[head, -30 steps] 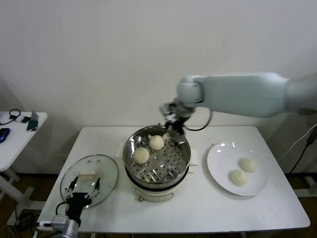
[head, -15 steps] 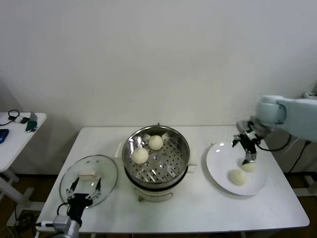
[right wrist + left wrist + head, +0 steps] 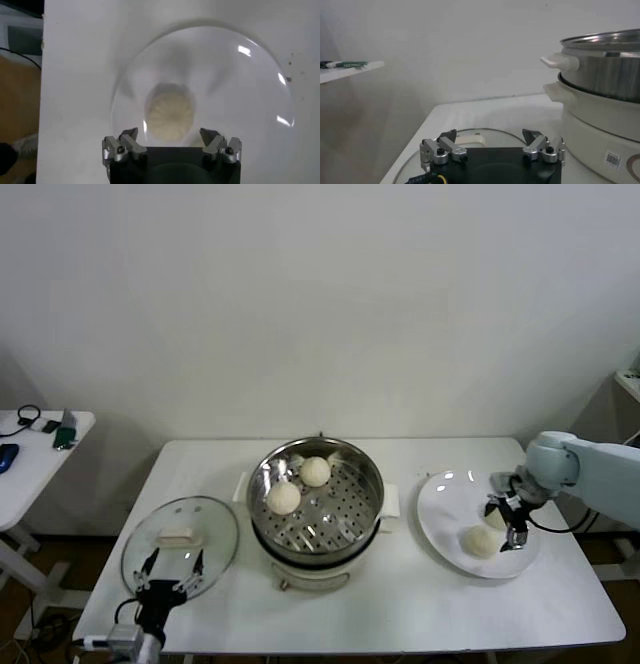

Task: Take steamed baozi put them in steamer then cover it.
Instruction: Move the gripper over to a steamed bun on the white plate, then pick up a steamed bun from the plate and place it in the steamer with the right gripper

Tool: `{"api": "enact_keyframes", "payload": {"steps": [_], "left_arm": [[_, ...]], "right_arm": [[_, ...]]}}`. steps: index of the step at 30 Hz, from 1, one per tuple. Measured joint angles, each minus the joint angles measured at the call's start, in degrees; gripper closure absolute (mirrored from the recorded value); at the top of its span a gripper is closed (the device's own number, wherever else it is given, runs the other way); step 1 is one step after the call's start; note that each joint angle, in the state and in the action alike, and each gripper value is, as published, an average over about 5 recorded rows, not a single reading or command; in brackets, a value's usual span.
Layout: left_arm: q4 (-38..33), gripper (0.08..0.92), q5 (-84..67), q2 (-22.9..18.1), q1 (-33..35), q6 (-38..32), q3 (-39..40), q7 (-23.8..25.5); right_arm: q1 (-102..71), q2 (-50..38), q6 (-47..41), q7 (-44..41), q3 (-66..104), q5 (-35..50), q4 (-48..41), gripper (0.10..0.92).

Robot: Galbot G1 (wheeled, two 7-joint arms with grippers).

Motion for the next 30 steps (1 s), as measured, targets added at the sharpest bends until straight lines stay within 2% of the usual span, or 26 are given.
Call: {"api": "enact_keyframes", "payload": {"steps": [7,20,30], "left_arm": [[-0.02,0.177,0.06,0.05,0.03,0.00,0.00,-0.08],[-0.32,0.177,0.30,0.02,0.03,-0.15,0.06,-0.10],[-0.36,0.177,1.14,-0.24,0.05,-0.22,0.34,-0.12]], "right_arm": [[-3.20,1.05,-0.41,1.10,2.54,-0.58,-1.51,0.335],[-1.91,2.63,1.20,-0.24,2.29,0.19,-1.93,0.401],[14.93,6.08,8.64,-5.83,-6.17,3.84,0.40,0.406]]}}
